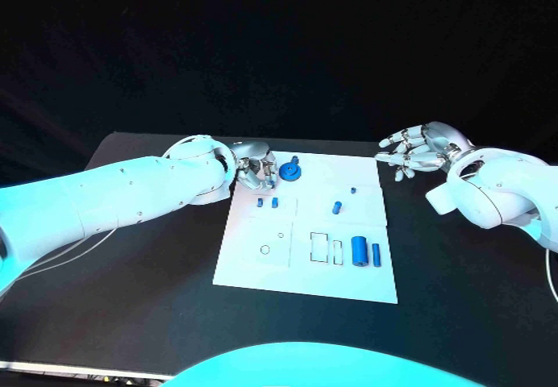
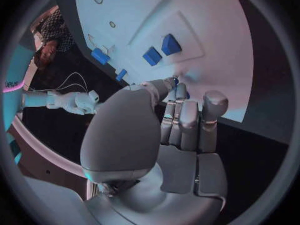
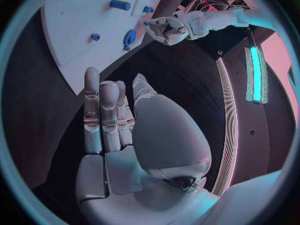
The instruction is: Assemble the parts on the task board
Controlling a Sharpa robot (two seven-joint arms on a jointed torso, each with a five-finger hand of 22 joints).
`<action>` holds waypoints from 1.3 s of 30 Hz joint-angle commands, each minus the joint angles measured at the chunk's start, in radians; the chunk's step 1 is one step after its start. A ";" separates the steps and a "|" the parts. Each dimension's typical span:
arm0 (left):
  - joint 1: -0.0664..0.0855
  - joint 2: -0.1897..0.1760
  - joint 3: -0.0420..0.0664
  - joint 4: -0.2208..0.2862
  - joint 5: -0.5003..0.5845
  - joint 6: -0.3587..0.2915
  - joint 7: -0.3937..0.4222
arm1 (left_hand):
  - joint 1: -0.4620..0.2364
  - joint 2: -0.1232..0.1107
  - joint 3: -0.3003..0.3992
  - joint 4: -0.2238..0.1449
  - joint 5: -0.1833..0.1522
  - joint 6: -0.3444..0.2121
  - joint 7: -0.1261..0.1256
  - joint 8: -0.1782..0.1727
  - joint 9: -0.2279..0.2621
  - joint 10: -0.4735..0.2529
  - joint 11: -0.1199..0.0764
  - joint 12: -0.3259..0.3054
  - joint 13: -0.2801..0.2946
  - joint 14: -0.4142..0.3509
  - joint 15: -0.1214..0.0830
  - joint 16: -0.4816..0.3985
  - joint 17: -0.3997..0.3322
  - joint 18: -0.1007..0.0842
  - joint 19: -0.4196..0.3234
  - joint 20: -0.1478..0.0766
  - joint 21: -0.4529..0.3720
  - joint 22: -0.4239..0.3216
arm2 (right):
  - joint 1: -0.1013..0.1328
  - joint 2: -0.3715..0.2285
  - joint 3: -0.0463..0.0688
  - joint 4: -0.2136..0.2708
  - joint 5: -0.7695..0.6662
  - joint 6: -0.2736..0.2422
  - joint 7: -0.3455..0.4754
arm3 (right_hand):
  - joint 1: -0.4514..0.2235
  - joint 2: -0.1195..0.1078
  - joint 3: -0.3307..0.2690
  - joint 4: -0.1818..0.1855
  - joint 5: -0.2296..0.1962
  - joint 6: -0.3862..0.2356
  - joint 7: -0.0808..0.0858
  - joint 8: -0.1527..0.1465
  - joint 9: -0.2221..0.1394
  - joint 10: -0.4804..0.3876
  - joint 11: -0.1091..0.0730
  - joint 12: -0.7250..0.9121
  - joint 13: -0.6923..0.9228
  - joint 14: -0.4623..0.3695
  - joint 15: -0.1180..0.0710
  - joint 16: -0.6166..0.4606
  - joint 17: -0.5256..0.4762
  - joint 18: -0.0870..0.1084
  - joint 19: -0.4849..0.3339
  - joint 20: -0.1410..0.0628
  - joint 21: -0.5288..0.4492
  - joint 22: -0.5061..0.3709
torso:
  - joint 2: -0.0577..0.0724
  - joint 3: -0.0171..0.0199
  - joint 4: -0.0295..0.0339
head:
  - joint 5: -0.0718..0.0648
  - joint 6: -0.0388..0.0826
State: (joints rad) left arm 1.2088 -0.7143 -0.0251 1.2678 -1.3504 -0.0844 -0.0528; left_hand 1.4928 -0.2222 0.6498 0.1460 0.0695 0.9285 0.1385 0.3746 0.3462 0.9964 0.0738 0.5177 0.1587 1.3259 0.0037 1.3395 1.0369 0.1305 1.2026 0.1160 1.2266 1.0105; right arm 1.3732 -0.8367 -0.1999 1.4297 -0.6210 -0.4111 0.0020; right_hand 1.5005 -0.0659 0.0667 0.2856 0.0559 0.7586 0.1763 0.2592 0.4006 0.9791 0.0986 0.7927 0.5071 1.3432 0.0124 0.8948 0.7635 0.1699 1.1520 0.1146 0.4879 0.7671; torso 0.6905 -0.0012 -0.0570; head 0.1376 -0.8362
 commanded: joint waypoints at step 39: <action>-0.001 0.020 -0.010 -0.014 0.001 0.032 -0.001 | -0.013 0.000 0.006 -0.010 0.000 0.016 -0.001 -0.006 0.002 0.018 -0.001 -0.010 0.000 0.001 0.002 -0.003 -0.006 -0.005 -0.002 -0.002 -0.001 -0.003 | -0.003 0.003 0.000 -0.003 -0.009 0.015 0.009 | 0.003 0.001 -0.002 -0.003 -0.002 -0.007 0.003 0.004 -0.002 0.001 -0.008 -0.003 -0.004 0.007 -0.002 -0.005 0.003 0.012 0.010 0.000 -0.008 -0.003 | 0.000 -0.0006 0.0008 | -0.003 -0.005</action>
State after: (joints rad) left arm 1.2091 -0.6981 -0.0336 1.2523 -1.3498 -0.0642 -0.0600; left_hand 1.4887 -0.2263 0.6555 0.1404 0.0695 0.9384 0.1355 0.3732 0.3477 1.0099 0.0733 0.5139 0.1588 1.3259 0.0037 1.3395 1.0322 0.1307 1.2026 0.1159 1.2266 1.0091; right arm 1.3707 -0.8343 -0.1998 1.4267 -0.6216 -0.4096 0.0018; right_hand 1.5005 -0.0660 0.0667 0.2856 0.0559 0.7586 0.1763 0.2591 0.3999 0.9792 0.0986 0.7927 0.5042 1.3432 0.0124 0.8948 0.7651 0.1699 1.1556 0.1182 0.4840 0.7649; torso 0.6910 -0.0013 -0.0570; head 0.1346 -0.8404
